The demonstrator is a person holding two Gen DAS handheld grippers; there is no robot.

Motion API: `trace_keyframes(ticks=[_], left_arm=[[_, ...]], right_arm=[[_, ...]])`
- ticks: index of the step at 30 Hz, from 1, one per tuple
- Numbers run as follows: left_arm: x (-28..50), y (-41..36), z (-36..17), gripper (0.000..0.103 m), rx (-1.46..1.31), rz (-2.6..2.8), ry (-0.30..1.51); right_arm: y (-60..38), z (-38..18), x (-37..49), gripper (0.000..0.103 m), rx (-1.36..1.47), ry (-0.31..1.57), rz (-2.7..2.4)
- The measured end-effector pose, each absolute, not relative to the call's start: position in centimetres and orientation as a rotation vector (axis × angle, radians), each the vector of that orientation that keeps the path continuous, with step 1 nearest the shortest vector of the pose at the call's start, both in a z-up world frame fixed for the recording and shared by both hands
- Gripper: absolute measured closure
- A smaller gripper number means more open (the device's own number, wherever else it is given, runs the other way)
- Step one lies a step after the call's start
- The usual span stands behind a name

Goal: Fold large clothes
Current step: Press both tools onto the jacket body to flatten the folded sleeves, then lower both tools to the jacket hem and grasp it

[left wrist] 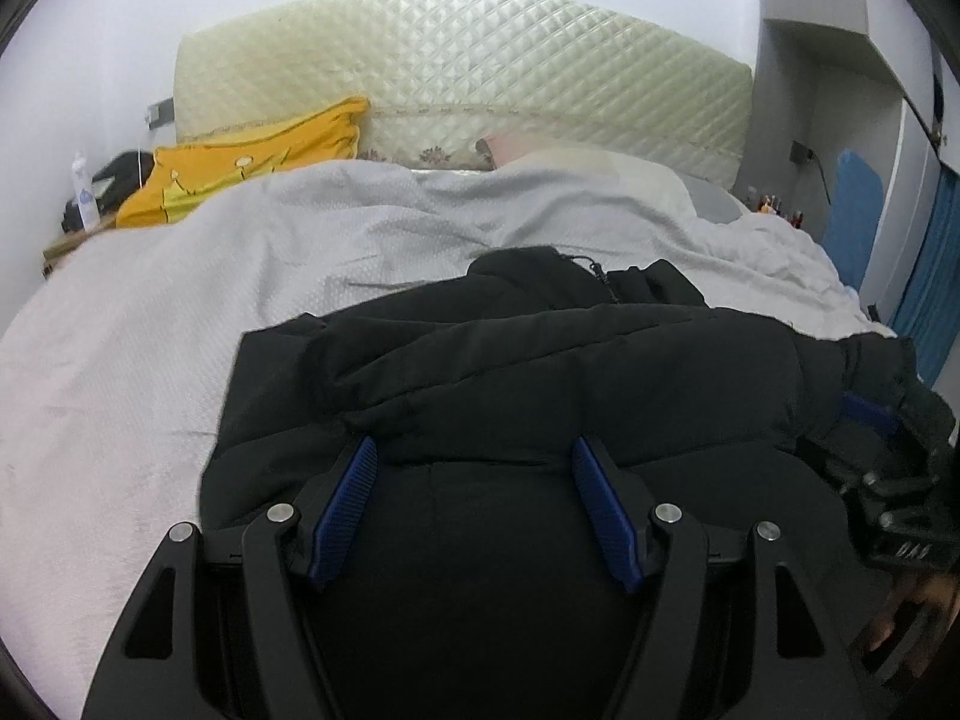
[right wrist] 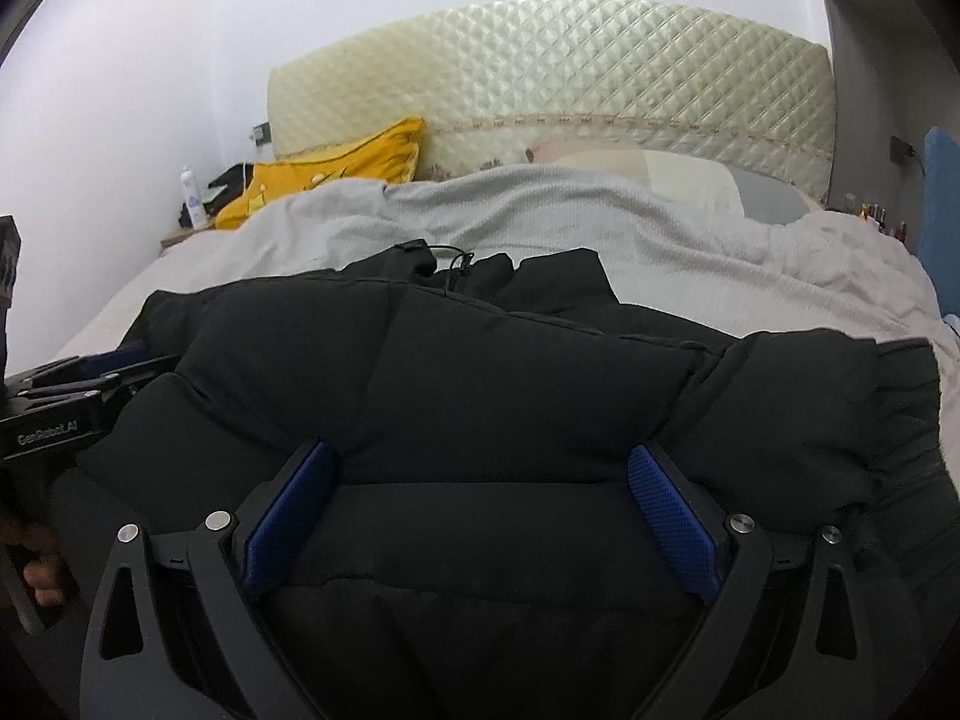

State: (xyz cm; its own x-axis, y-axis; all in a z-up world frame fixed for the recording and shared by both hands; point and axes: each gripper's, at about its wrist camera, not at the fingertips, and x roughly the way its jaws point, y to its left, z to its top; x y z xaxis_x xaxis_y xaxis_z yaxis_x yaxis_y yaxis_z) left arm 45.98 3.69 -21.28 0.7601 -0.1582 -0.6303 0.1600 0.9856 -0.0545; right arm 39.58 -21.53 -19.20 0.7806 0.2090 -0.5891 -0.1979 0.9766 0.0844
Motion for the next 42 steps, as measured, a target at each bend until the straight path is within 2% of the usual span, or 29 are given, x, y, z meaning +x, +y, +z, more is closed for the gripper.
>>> trace_keyframes(ticks=[4,6,7,8,10,13,21,27,32,42], left_arm=[[44.3,5.2,-20.1,0.034,-0.007,-0.158,0.649],[43.5,6.3,-19.5,0.034,-0.028,-0.143,0.623],[43.2,7.0,-19.4,0.034,-0.032,-0.122,0.610],[43.2,7.4,-19.5,0.034,-0.034,-0.110,0.614],[43.6,8.3,-20.5,0.034,-0.036,-0.104,0.660],[43.8,8.3,-21.5,0.034,-0.017,-0.117,0.671],[45.0,7.3,-22.8,0.033,-0.012,-0.117,0.709],[43.7,7.8,-20.6,0.034,-0.023,-0.080,0.706],[40.7,7.2,-14.7,0.034,-0.004,-0.068,0.641],[29.6,4.8,3.8,0.034,-0.021,-0.131,0.424]], right_arm=[[-22.9,-16.9,37.2,0.006,0.019,0.561,0.215],[-24.2,-16.0,36.6,0.018,0.047,0.541,0.193],[-25.1,-15.8,36.5,0.031,0.066,0.551,0.174],[-26.0,-15.8,36.5,0.038,0.076,0.558,0.148],[-27.3,-16.0,36.4,0.045,0.074,0.557,0.111],[-29.2,-17.6,36.7,0.050,0.096,0.589,0.096],[-28.9,-21.1,38.0,0.049,0.065,0.612,0.127],[-29.3,-19.1,37.5,0.046,0.123,0.662,0.129],[-28.9,-12.6,34.1,0.045,0.158,0.570,0.147],[-25.8,5.2,22.9,0.044,0.079,0.342,0.168]])
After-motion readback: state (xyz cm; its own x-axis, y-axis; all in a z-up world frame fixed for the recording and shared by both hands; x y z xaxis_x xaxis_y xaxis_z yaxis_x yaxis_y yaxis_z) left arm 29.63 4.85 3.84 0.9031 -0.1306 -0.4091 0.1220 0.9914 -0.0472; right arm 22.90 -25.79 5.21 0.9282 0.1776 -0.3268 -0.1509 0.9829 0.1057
